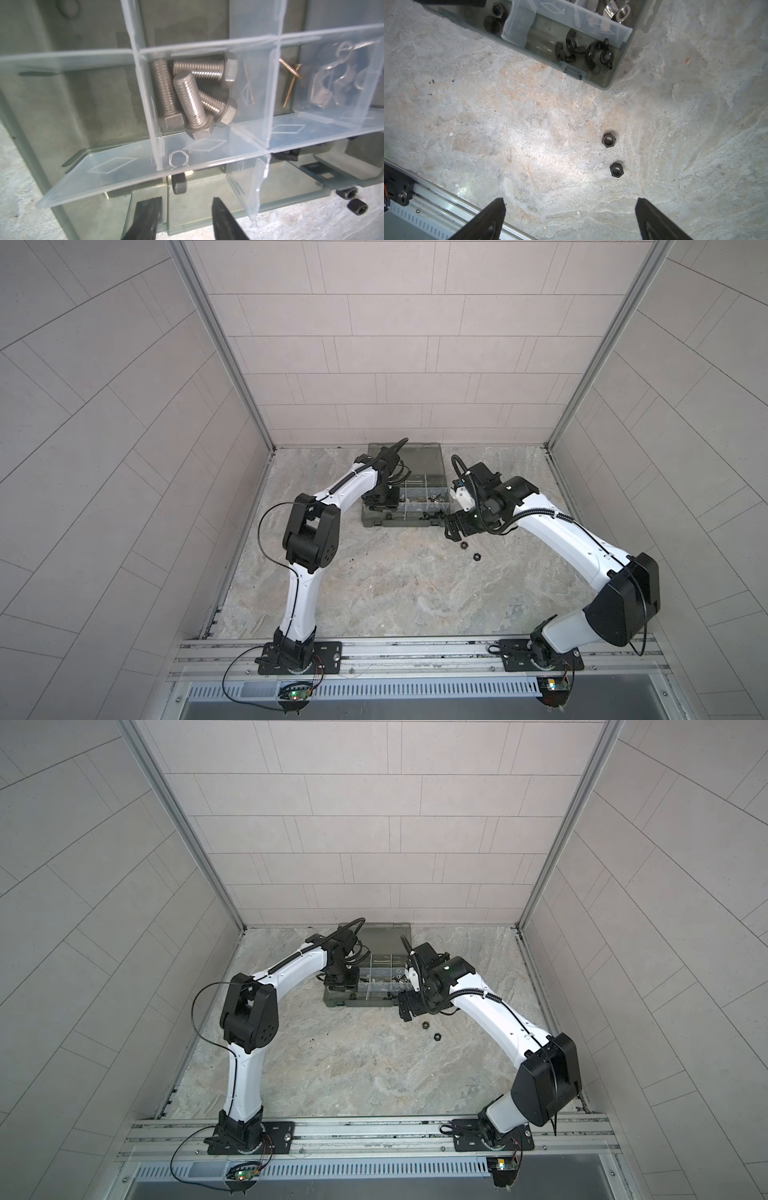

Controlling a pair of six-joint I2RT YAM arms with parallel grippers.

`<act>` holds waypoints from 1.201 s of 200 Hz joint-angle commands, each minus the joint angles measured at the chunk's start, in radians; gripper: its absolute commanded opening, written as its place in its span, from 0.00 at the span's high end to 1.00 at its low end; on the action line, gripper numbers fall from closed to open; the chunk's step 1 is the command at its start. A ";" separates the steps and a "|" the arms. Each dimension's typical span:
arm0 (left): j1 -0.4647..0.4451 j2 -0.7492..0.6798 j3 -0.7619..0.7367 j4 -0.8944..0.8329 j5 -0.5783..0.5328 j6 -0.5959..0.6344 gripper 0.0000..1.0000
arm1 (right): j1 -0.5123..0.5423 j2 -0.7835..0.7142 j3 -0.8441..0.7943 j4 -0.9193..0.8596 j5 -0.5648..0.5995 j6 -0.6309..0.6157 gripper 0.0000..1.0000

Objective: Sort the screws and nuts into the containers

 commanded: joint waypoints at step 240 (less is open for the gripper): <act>0.002 -0.773 -0.390 0.002 0.017 0.235 0.00 | -0.073 0.368 -0.067 0.136 0.062 0.158 0.53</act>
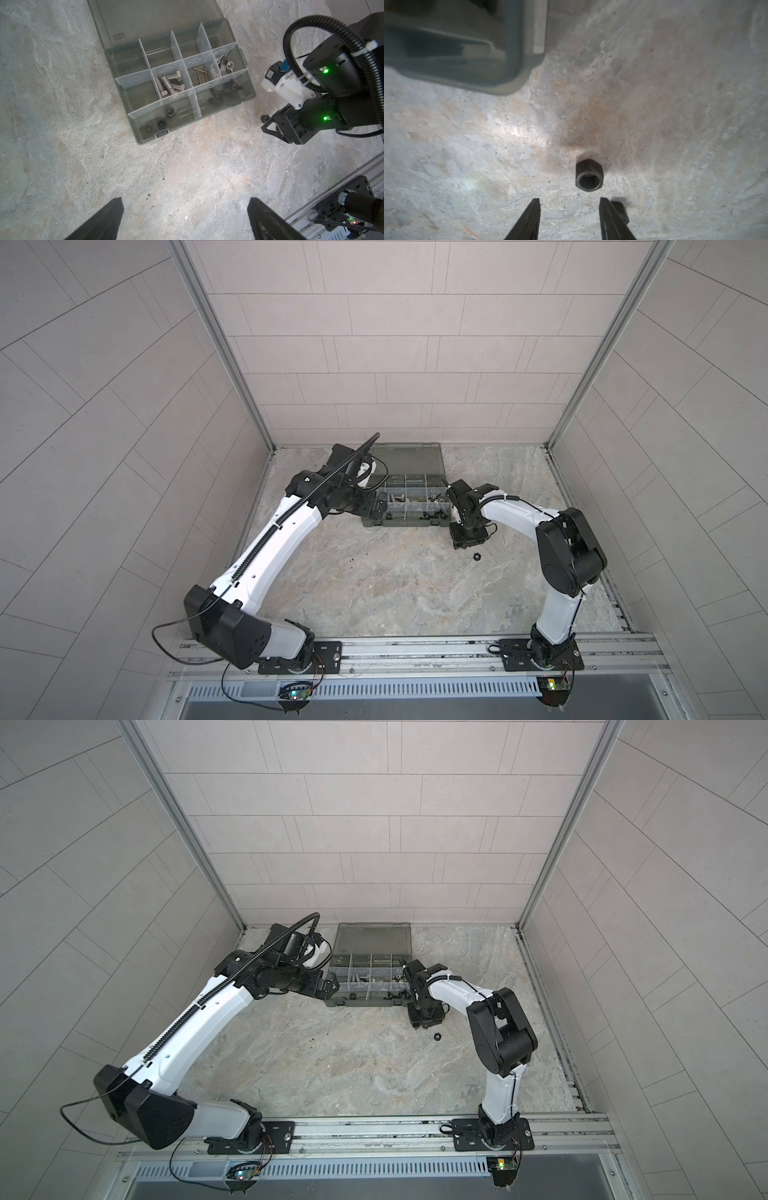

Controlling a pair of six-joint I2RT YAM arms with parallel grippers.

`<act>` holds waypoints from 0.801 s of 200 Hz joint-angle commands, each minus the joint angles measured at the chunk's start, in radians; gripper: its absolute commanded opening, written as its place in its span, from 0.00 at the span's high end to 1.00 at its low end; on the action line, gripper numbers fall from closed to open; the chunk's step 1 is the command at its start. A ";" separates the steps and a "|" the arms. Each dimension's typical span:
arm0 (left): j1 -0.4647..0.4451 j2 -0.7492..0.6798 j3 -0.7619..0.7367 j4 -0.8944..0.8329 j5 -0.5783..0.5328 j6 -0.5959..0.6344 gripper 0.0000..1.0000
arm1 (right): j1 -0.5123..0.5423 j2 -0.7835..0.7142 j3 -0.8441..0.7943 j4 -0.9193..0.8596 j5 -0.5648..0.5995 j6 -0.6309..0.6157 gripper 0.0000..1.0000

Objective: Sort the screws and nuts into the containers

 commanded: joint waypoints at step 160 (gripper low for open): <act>0.002 -0.055 -0.080 0.071 0.104 -0.017 0.00 | -0.042 0.073 0.023 0.017 -0.015 0.029 0.82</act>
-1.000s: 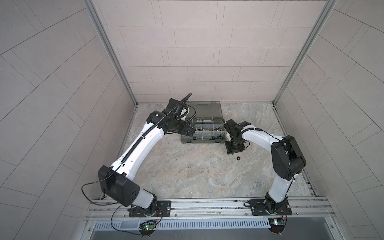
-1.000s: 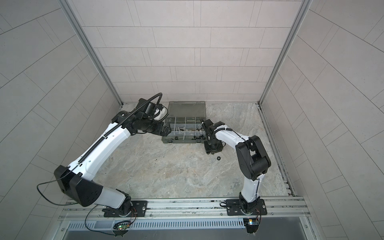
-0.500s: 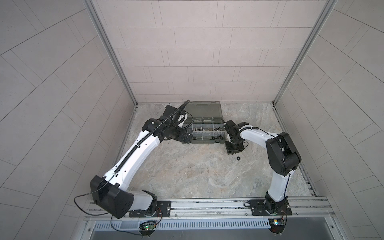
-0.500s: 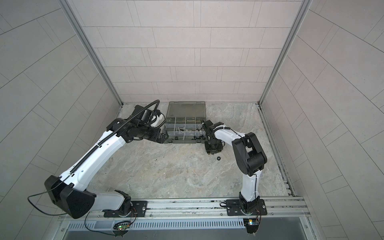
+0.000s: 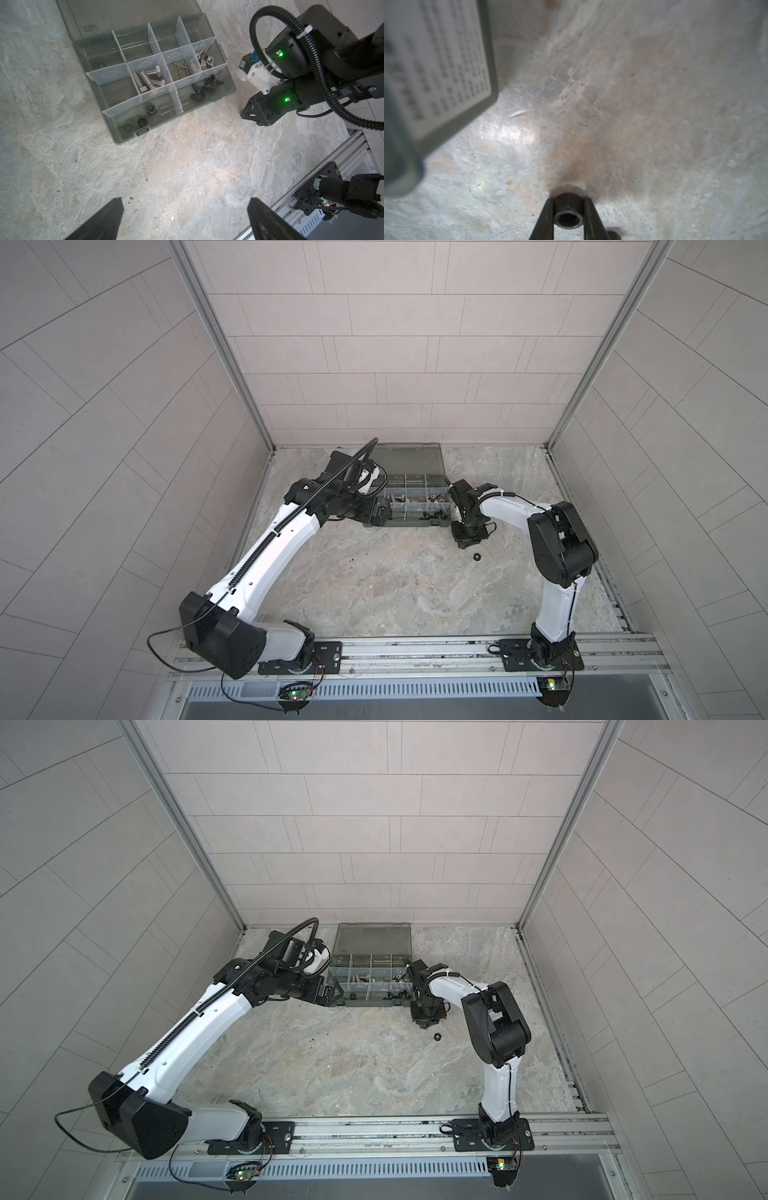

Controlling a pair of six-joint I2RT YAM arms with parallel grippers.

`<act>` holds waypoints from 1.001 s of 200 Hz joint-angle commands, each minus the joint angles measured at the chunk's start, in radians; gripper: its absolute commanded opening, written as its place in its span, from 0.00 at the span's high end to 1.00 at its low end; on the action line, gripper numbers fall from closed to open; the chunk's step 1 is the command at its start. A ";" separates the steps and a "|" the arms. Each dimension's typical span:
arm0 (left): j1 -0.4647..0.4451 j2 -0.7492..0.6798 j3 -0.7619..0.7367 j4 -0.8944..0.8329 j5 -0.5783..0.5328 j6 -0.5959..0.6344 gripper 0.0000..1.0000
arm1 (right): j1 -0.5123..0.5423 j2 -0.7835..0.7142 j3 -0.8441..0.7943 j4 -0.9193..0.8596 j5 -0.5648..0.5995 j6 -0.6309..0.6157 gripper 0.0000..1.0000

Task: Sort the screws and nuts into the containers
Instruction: 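Close the right gripper on the black nut and carry it over the organizer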

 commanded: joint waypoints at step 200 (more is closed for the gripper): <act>0.143 -0.168 -0.089 -0.102 -0.080 0.033 0.00 | 0.201 0.352 0.845 -0.242 -0.238 0.036 0.78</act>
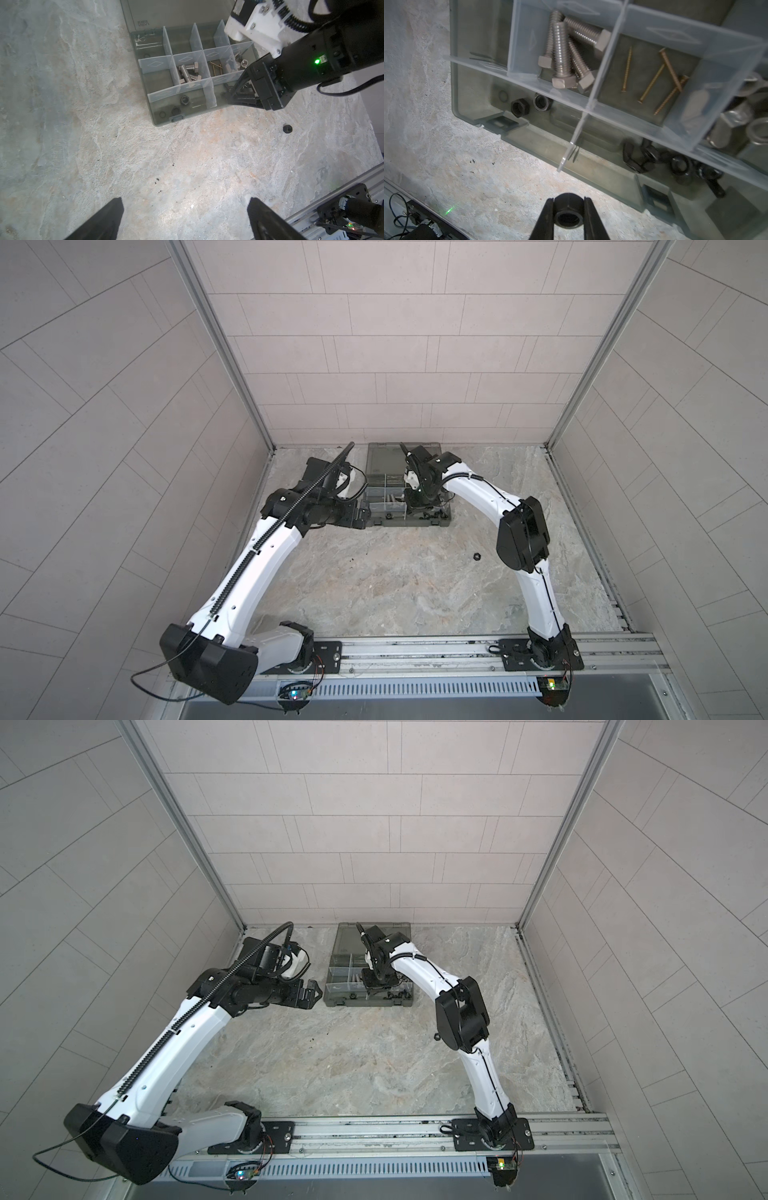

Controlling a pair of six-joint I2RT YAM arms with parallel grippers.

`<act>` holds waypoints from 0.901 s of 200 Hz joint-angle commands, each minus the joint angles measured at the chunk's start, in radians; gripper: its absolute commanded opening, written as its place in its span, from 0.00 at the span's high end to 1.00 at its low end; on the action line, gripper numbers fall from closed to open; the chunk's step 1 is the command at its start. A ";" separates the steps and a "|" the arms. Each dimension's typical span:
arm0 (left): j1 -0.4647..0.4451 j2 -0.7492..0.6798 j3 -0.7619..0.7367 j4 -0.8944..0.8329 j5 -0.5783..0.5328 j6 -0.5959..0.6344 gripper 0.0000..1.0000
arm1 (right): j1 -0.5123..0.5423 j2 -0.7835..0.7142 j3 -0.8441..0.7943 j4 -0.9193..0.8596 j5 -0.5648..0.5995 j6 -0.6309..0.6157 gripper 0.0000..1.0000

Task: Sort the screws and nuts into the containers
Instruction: 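Close the right gripper on the black nut and carry it over the organizer, then open the right gripper to drop the black nut into the front compartment, then move the open right gripper down over the last black hex nut on the table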

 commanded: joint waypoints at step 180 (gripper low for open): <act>0.055 0.059 -0.018 0.146 0.247 -0.075 0.00 | -0.101 -0.360 -0.506 0.034 0.094 0.011 0.42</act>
